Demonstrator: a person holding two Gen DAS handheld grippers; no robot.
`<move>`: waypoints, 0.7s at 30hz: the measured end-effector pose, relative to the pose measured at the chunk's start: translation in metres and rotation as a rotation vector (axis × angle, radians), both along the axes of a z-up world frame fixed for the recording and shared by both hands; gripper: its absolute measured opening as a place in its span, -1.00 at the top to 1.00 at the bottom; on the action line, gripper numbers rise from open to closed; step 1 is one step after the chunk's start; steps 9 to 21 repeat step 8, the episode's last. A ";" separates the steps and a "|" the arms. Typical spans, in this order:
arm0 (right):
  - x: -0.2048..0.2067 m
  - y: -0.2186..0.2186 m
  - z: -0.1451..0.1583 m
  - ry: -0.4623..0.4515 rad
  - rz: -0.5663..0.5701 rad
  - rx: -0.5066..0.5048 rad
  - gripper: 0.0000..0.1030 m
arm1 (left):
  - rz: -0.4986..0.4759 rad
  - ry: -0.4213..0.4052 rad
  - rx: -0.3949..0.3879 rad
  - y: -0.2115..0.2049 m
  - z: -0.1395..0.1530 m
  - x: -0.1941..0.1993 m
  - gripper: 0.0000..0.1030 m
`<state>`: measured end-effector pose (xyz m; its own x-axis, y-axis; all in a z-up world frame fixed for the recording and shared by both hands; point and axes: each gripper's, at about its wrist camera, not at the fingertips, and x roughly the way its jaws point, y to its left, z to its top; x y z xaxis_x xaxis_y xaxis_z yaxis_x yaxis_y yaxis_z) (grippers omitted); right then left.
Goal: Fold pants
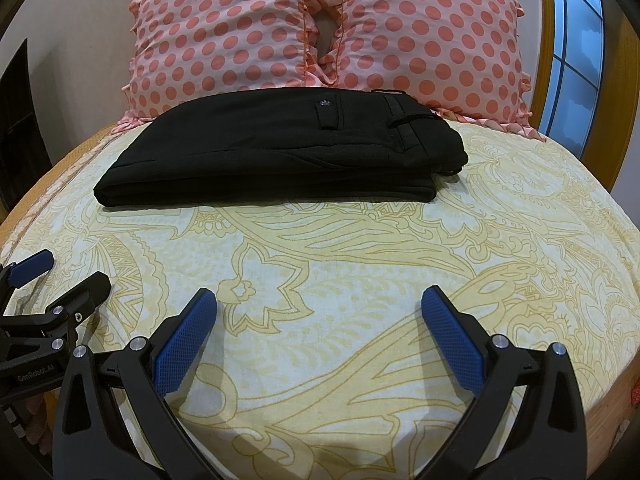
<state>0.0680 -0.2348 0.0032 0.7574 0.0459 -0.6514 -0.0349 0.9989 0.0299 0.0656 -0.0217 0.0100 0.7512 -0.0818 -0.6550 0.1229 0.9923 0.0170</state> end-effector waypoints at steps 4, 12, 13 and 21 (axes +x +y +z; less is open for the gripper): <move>0.000 0.000 0.000 0.000 -0.001 0.000 -0.97 | -0.001 -0.001 -0.001 0.000 -0.001 0.001 -0.97; 0.000 0.000 0.000 -0.001 -0.001 0.000 -0.97 | -0.004 -0.002 -0.001 0.000 -0.002 0.000 -0.97; 0.000 0.000 0.000 -0.001 -0.001 0.000 -0.97 | -0.004 -0.002 -0.001 0.000 -0.002 0.000 -0.97; 0.000 0.000 0.000 -0.001 -0.001 0.000 -0.97 | -0.004 -0.002 -0.001 0.000 -0.002 0.000 -0.97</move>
